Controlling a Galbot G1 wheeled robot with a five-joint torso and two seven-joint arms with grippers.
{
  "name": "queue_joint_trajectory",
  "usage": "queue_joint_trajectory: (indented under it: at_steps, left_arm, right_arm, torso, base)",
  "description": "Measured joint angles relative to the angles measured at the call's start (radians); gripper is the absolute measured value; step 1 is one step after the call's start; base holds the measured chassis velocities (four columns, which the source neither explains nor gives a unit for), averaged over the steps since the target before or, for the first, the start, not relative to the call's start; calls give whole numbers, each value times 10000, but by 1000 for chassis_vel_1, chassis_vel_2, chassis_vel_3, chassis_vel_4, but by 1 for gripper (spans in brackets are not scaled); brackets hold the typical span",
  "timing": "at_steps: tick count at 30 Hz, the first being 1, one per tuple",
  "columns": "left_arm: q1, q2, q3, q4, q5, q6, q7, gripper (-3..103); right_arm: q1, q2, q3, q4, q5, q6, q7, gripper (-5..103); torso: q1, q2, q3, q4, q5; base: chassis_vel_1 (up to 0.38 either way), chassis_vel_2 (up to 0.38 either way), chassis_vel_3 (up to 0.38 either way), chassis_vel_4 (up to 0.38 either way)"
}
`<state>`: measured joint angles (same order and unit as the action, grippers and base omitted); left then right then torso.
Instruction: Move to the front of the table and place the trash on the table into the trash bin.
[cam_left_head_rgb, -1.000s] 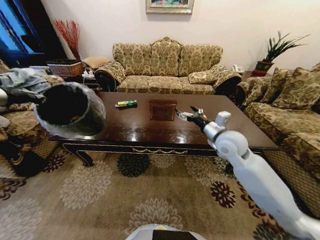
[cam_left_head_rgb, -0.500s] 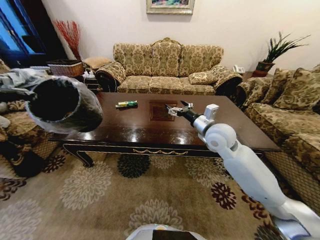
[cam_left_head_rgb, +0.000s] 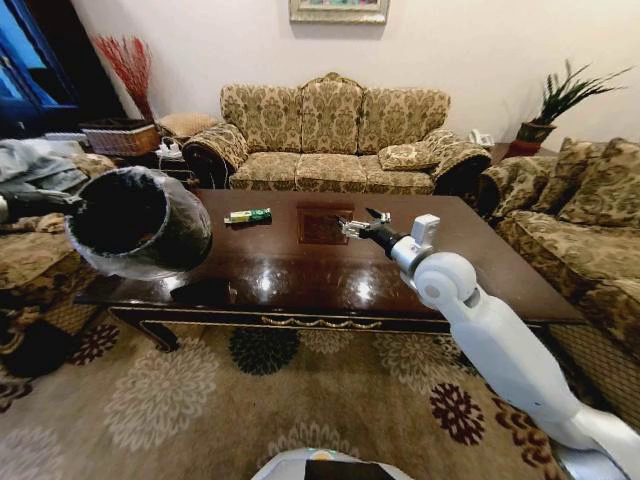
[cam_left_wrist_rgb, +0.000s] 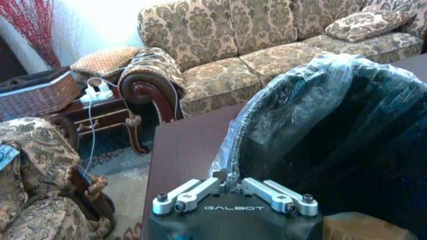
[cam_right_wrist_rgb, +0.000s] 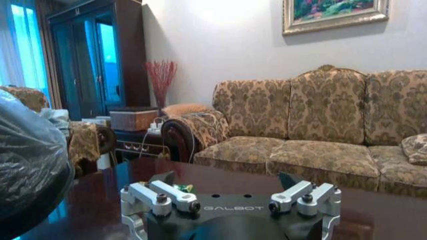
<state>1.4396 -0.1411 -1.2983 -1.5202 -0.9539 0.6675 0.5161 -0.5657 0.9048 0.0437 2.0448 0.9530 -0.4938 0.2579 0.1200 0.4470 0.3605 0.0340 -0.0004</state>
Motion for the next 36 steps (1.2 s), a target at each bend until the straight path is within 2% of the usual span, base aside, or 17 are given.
queue_joint_trajectory:
  at_steps: [5, 19, 32, 36]
  left_arm:
    - [-1, -176, -24, -229, 56, 66, 24, 0]
    - [120, -537, -197, -674, 119, 124, 138, 0]
    - [131, -575, -245, -811, 154, 197, 104, 0]
    - [137, -633, -245, -865, 160, 200, 81, 0]
  right_arm:
    - [-242, -21, 109, 55, -324, -26, -63, 100]
    - [-628, -144, 170, 281, -587, -93, 8, 100]
    - [-963, -161, 338, 408, -758, -239, -19, 100]
    - [-1115, -171, 343, 410, -712, 145, -89, 100]
  torso:
    - [-19, 3, -13, 8, 8]
    - [-8, 2, -5, 2, 5]
    - [-10, 2, -6, 6, 2]
    - [-10, 2, -6, 13, -3]
  base:
    - [0, 0, 0, 0]
    - [27, 45, -37, -52]
    - [241, 224, -240, -221]
    - [223, 260, -240, -159]
